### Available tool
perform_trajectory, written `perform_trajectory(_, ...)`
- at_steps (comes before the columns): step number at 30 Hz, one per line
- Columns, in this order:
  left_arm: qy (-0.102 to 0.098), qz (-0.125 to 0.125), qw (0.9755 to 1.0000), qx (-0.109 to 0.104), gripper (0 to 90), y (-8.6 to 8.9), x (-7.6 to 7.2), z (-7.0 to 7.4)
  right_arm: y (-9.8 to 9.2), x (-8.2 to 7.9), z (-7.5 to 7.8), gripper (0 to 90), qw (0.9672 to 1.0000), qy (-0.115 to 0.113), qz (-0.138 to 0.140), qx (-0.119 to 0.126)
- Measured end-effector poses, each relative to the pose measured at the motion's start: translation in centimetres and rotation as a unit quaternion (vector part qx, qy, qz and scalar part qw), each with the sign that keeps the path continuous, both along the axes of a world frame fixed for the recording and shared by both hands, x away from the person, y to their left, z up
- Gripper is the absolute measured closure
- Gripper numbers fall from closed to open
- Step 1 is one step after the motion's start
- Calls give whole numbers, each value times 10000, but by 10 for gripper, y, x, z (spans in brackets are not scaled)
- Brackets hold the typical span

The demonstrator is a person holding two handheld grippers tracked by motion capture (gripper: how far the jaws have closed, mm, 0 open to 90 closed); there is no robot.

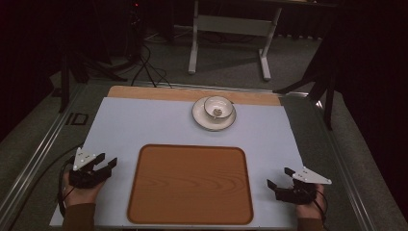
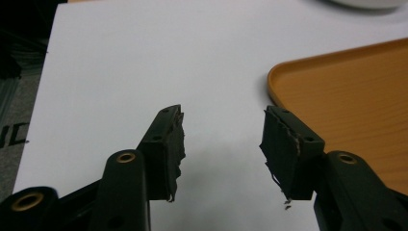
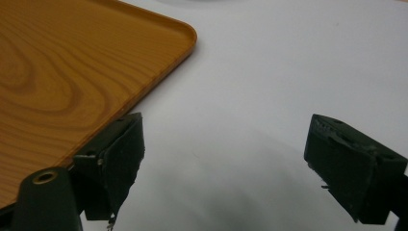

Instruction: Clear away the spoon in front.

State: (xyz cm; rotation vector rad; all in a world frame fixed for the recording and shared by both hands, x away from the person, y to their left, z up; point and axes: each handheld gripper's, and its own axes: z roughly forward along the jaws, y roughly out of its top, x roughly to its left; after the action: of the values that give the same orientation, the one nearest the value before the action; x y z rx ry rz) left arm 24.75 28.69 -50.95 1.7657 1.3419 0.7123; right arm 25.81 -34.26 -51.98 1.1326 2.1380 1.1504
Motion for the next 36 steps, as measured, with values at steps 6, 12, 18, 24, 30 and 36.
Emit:
perform_trajectory(6, -12, 38, 10000, -59, 485, 0, 1, 2, -1, 0, -1, 138, 10000, -31, -53, 0)
perform_trajectory(12, 157, -352, 9987, -322, 472, -8, 9, 13, 2, 1, -3, 138, 10000, 3, -75, -48)
perform_trajectory(18, 21, -553, 9981, -270, 473, -18, 13, 30, 3, 1, -3, 138, 9999, -30, -102, -75)
perform_trajectory(24, -150, -711, 9972, -166, 481, -32, 20, 44, 2, 1, -3, 138, 9999, -67, -127, -59)
perform_trajectory(30, -164, -786, 9968, -55, 481, -44, 29, 52, 3, 1, -3, 138, 9999, -72, -94, -81)
perform_trajectory(36, -137, -903, 9958, 66, 492, -57, 42, 57, 2, 1, -3, 138, 9999, -77, -122, -79)
